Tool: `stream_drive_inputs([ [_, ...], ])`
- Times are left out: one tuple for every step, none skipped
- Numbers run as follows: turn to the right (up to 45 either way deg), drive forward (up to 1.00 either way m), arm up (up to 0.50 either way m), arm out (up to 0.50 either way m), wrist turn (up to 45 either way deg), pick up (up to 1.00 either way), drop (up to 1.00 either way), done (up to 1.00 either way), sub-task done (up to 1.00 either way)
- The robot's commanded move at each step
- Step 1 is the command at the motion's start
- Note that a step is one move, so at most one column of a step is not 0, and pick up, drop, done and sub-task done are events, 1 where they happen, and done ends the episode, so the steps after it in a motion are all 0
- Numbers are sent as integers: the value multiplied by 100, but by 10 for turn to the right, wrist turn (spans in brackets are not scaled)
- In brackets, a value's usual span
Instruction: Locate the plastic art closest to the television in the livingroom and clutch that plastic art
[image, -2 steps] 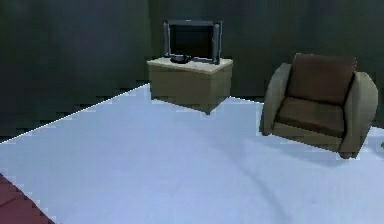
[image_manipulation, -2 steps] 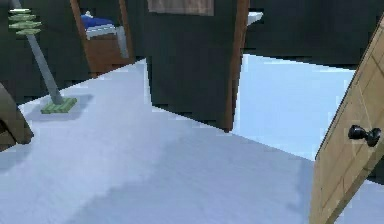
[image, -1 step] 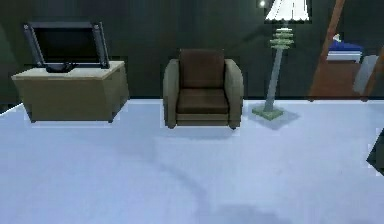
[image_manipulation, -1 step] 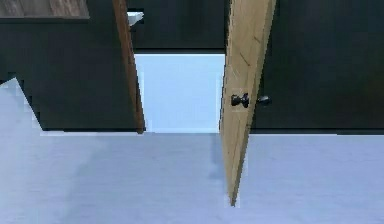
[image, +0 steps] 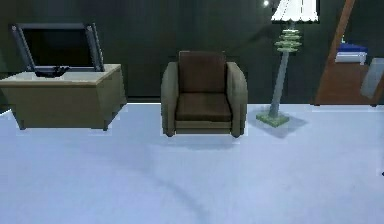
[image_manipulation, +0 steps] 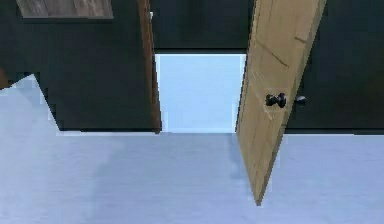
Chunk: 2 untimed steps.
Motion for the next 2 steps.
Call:
stream_drive_inputs([
  [450, 0, 0, 0, 0, 0, 0, 0, 0],
  [450, 0, 0, 0, 0, 0, 0, 0, 0],
])
